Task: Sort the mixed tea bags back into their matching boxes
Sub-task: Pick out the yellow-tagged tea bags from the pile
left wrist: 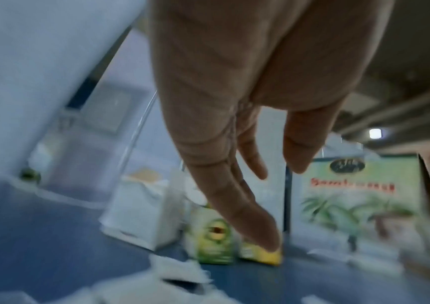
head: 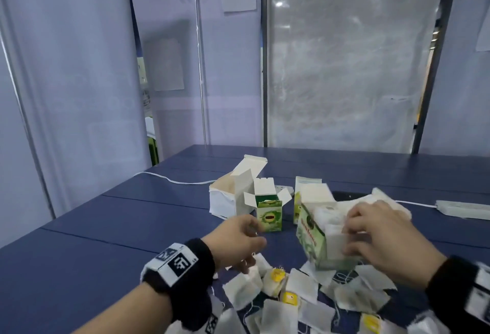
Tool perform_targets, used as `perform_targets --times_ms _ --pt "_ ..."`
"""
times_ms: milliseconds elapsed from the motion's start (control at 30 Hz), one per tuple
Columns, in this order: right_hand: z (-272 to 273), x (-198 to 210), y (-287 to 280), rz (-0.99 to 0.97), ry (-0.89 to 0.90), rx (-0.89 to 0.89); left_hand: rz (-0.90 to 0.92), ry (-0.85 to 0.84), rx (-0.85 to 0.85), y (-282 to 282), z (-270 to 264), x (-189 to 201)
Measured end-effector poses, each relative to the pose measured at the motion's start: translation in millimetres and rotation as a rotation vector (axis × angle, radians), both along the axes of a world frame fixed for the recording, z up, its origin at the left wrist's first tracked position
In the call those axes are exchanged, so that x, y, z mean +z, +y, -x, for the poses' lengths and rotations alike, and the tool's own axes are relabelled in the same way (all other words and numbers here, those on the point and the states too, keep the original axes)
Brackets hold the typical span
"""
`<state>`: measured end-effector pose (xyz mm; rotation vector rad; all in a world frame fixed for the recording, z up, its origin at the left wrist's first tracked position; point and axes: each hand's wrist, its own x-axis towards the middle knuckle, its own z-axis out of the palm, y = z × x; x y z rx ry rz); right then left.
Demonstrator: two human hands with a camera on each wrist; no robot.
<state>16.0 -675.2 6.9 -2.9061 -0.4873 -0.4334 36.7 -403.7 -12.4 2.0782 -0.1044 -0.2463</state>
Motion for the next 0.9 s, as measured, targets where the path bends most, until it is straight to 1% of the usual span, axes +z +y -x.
perform_targets --times_ms 67,100,133,167,267,333,400,467,500,567,600,633,667,733,767,833,900 --pt "-33.1 1.9 -8.2 0.075 -0.042 -0.126 -0.489 -0.103 -0.070 29.5 -12.0 -7.8" --pt "-50.2 -3.2 -14.5 0.138 -0.048 -0.193 -0.678 -0.106 -0.111 43.3 -14.9 -14.1" --pt "-65.6 -9.4 -21.1 0.182 -0.026 -0.255 -0.798 -0.084 -0.144 55.7 -16.1 -21.0" --pt "-77.6 -16.1 -26.8 0.199 -0.004 -0.305 -0.858 -0.045 -0.167 66.0 -15.4 -27.8" --pt "-104.9 -37.7 -40.0 0.174 0.054 -0.375 -0.889 0.048 -0.218 87.1 -10.5 -44.3" --pt "-114.8 -47.8 -40.7 0.199 0.120 -0.378 -0.887 0.045 -0.240 93.0 -8.9 -50.9" --pt "-115.6 -50.2 -40.3 0.198 0.137 -0.365 -0.882 0.040 -0.246 93.9 -8.6 -52.1" --pt "-114.6 -51.0 -40.0 0.224 0.077 -0.379 -0.874 0.034 -0.222 92.2 -11.4 -47.7" --pt "-112.7 -49.2 -37.6 0.219 0.016 -0.365 -0.873 0.011 -0.206 90.0 -14.6 -43.8" --pt "-103.1 -46.5 -26.4 0.162 -0.097 -0.263 -0.859 -0.074 -0.186 80.7 -22.2 -36.4" --pt "-96.1 -47.6 -18.5 0.124 -0.093 -0.178 -0.840 -0.117 -0.190 72.7 -25.6 -34.0" --pt "-87.1 -50.4 -8.9 0.088 -0.017 -0.080 -0.815 -0.141 -0.208 62.0 -28.2 -33.2" --pt "-78.3 -54.5 1.4 0.078 0.118 0.010 -0.787 -0.149 -0.243 49.2 -29.4 -33.5" --pt "-63.8 -63.4 23.5 0.137 0.419 0.136 -0.741 -0.144 -0.333 21.1 -30.4 -39.1" --pt "-59.8 -67.7 31.6 0.171 0.507 0.166 -0.731 -0.139 -0.369 8.1 -30.4 -43.4" --pt "-55.7 -73.3 40.1 0.197 0.578 0.162 -0.752 -0.138 -0.390 -12.6 -31.5 -51.2" --pt "-52.3 -76.0 40.1 0.189 0.592 0.128 -0.794 -0.150 -0.359 -22.8 -33.7 -57.8"
